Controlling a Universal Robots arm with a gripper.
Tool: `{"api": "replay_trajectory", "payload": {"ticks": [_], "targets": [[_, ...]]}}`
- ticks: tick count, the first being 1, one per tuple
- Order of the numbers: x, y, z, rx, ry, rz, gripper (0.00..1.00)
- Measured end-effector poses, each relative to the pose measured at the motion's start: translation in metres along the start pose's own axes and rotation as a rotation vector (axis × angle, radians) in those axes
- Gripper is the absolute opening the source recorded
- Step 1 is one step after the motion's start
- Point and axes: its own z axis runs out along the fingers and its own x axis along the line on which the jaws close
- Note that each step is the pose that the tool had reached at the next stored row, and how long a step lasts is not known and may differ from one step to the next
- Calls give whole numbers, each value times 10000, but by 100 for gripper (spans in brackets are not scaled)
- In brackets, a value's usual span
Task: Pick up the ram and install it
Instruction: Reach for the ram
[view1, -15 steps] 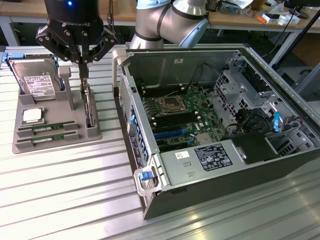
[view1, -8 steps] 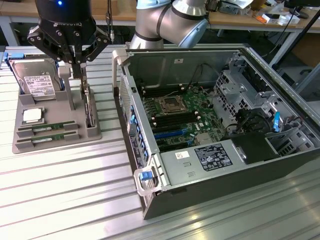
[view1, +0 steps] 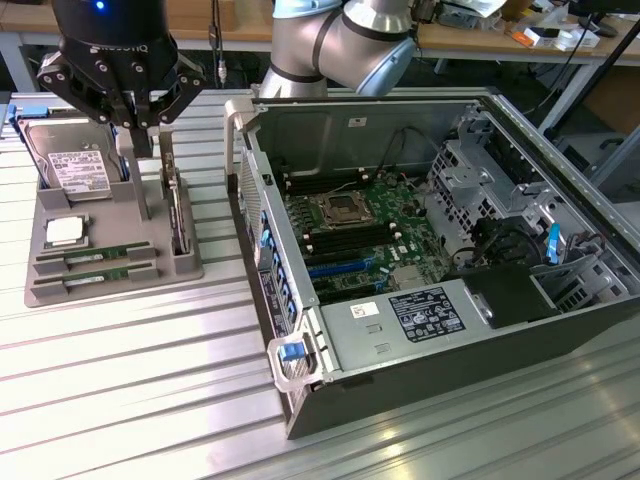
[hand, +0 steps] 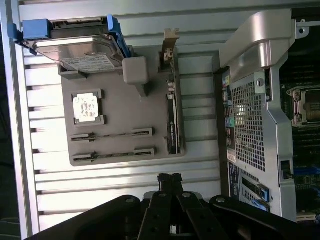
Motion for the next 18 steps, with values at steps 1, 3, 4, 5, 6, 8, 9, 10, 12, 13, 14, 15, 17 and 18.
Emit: {"api": "replay_trajectory", "payload": {"ticks": [1, 3, 4, 5, 6, 8, 9, 10, 12, 13, 14, 15, 17, 18], "targets": [[12, -1, 0, 0, 0, 0, 11], [42, -3, -1, 0, 0, 0, 11], [51, -4, -1, 0, 0, 0, 11], [57, -4, -1, 0, 1, 0, 11], [66, -5, -1, 1, 1, 0, 11], [87, -7, -2, 0, 1, 0, 11], [100, -8, -1, 0, 0, -1, 11], [116, -9, -1, 0, 0, -1, 11], [140, -11, -2, 0, 1, -1, 11], [153, -12, -2, 0, 0, -1, 11], [168, -13, -2, 0, 0, -1, 11], [179, -14, -2, 0, 0, 0, 11], [211, -16, -3, 0, 1, 0, 11], [242, -18, -3, 0, 0, 0, 11]]}}
